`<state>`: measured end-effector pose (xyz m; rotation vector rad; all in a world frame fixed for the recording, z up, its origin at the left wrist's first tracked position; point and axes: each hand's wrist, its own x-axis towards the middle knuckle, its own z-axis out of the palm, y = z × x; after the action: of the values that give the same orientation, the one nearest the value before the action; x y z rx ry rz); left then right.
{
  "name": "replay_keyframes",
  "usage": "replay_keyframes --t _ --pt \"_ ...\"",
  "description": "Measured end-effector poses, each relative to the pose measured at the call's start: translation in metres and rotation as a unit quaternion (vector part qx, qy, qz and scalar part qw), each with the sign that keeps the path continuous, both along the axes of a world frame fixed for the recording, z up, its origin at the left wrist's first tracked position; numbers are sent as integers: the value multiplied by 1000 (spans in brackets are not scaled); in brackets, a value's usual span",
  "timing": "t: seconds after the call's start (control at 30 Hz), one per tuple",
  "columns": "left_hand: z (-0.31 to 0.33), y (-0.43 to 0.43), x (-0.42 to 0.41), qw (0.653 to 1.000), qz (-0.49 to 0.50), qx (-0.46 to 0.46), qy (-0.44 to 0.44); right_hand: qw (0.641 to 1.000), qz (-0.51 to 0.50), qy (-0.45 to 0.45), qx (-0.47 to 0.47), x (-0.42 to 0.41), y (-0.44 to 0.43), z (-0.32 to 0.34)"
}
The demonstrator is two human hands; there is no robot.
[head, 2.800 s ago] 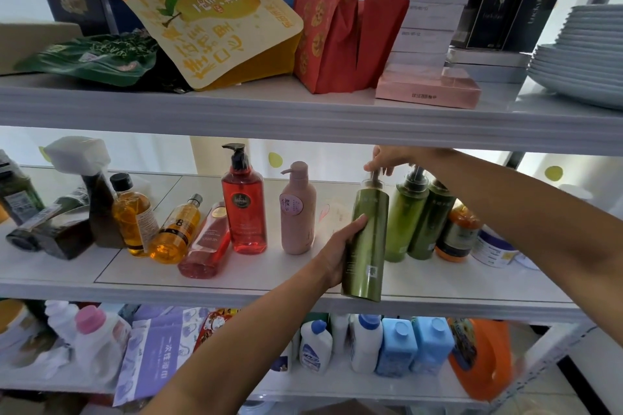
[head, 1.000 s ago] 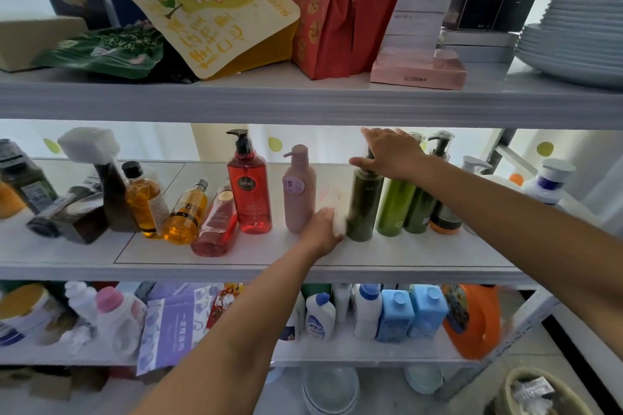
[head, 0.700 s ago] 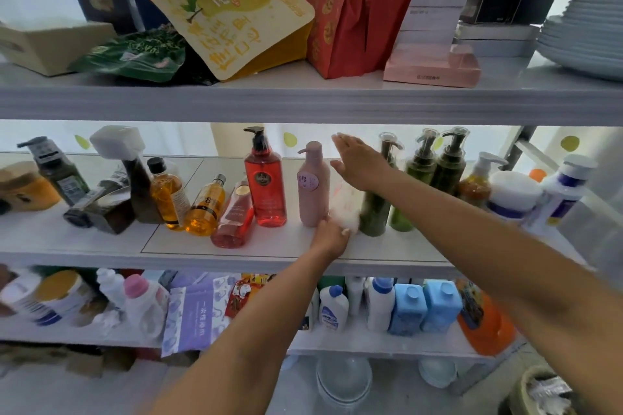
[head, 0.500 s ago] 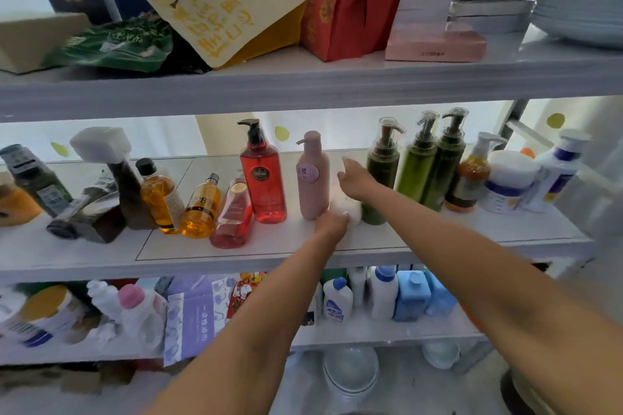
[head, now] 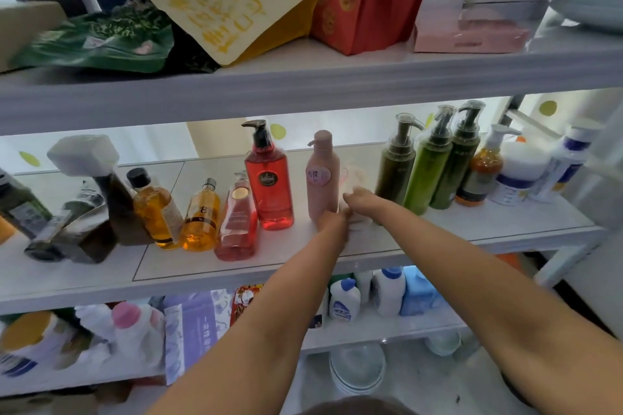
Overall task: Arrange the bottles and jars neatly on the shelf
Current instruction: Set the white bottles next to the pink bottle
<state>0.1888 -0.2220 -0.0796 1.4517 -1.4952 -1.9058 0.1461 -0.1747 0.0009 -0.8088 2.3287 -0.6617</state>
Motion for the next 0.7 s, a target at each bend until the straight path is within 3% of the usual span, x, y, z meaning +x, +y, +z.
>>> replay_keyframes --t 0.1,0.2,0.3,0.6,0.7 --pt "-2 -8 2 999 14 24 -24 997 26 45 -63 0 -10 -5" --pt "2 -15 7 997 -6 -5 -77 992 0 -35 -124 11 -15 4" --pt "1 -16 7 998 -35 25 -46 984 -48 -74 -157 14 -24 3" --pt "25 -2 30 996 -39 82 9 986 -41 -33 -161 30 -47 -5" --pt "20 -4 31 998 -42 50 5 986 -20 -43 -158 27 -46 -6"
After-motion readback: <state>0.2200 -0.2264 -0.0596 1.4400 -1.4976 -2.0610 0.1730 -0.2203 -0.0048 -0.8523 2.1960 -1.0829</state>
